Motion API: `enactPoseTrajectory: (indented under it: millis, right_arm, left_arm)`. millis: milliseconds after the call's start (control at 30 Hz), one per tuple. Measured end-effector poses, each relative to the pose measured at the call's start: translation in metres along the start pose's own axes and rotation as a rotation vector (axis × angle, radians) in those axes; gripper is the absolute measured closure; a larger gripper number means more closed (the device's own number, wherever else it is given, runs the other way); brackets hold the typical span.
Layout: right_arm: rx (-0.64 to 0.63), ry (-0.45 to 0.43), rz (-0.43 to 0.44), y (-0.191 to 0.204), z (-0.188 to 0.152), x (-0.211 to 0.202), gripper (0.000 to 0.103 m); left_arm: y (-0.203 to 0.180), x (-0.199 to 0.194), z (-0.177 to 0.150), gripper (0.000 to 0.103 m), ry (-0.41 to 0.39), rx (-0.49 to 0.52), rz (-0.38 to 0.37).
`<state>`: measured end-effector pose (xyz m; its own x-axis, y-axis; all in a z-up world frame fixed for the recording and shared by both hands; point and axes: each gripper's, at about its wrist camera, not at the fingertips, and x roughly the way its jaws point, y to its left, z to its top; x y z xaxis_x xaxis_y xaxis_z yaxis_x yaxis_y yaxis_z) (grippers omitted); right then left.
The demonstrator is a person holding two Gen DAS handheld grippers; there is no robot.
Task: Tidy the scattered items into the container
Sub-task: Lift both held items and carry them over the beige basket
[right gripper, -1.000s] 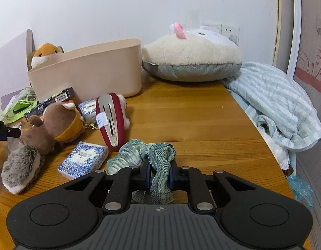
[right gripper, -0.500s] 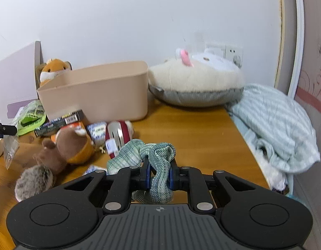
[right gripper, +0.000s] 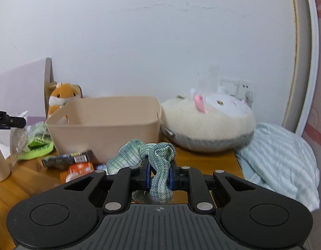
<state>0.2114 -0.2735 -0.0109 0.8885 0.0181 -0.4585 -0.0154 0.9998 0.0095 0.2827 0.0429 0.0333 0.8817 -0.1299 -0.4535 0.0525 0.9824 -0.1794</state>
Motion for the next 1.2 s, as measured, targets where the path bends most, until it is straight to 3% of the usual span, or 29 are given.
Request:
enactPoseTrajectory:
  millis: [567,867,1200]
  right_arm:
    - [-0.022,-0.031,0.059,0.003,0.070,0.059,0.088]
    - [-0.052,-0.008,0.080,0.010,0.100,0.106,0.088]
    - [-0.067,0.071,0.088,0.034,0.115,0.166,0.088]
  left_arm:
    - [-0.036,0.049,0.063,0.066,-0.063,0.088,0.005]
    - [-0.047,0.098,0.076,0.066,0.004,0.095,0.006]
    - [-0.041,0.164,0.071,0.066,0.135,0.086,0.040]
